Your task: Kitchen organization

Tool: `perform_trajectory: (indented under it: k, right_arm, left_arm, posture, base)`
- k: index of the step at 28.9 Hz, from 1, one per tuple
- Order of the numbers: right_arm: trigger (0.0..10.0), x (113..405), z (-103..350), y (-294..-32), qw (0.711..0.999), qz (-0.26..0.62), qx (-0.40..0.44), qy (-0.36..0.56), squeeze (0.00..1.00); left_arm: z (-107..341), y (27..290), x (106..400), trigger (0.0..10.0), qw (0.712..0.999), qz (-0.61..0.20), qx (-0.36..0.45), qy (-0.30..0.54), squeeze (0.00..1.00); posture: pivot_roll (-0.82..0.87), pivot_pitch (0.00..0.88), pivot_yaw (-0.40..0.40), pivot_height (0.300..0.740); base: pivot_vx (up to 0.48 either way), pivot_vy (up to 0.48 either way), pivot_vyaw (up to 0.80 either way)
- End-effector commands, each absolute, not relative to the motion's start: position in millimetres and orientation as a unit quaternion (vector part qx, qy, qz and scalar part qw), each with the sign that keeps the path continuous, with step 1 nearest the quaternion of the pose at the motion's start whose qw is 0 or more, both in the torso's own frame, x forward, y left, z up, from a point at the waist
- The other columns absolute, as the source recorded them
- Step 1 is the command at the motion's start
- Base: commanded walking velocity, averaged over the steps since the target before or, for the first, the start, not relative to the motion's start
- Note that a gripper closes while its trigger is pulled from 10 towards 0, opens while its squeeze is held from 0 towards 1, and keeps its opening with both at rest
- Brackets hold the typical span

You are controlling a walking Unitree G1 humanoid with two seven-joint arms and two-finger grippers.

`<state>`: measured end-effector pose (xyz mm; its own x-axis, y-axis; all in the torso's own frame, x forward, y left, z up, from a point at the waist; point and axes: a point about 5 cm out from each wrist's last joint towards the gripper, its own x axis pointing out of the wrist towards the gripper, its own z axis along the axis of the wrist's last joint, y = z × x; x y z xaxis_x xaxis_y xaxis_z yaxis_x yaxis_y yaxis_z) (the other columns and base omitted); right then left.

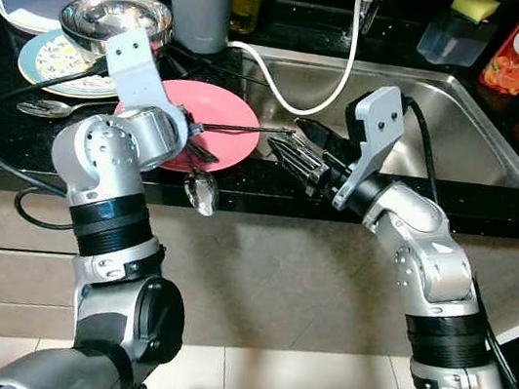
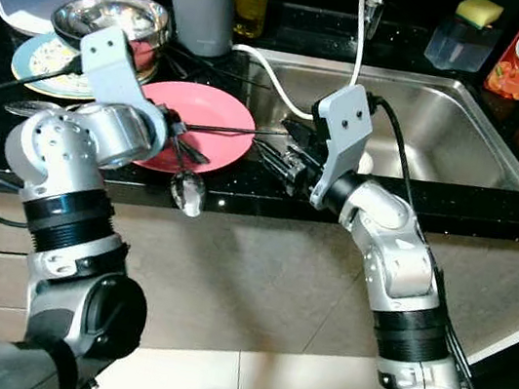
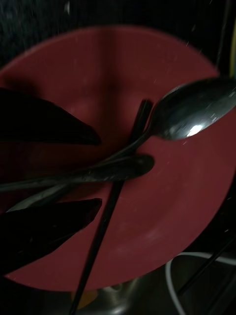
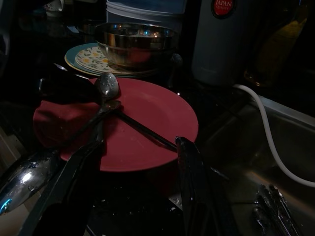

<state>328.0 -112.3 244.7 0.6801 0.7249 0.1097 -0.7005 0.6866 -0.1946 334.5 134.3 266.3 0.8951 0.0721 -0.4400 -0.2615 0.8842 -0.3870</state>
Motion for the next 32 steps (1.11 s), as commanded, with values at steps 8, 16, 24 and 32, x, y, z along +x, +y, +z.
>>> perform_trajectory:
  k: [8,16,24,32]
  right_arm:
    - [10.0,331,241,-114,0.917,0.385,-0.064,-0.083,0.00]
    - [10.0,330,241,-116,0.919,0.380,-0.064,-0.082,0.00]
    - [10.0,328,240,-117,0.920,0.378,-0.064,-0.083,0.00]
    - [10.0,329,241,-117,0.920,0.377,-0.063,-0.083,0.00]
  left_arm:
    - [235,114,338,10.0,0.925,0.063,-0.251,0.279,0.00]
    - [234,121,352,10.0,0.924,0.062,-0.252,0.280,0.00]
    - [236,122,361,10.0,0.927,0.052,-0.248,0.276,0.00]
    - [224,130,366,0.0,0.915,0.070,-0.271,0.291,0.00]
  posture:
    - [0.21,0.031,-0.031,0.740]
    - [0.20,0.032,-0.026,0.740]
    - [0.19,0.035,-0.019,0.740]
    - [0.19,0.036,-0.023,0.740]
  base:
    - [0.000,0.000,0.00]
    - [0.000,0.000,0.00]
    - [0.000,0.000,0.00]
    - [0.000,0.000,0.00]
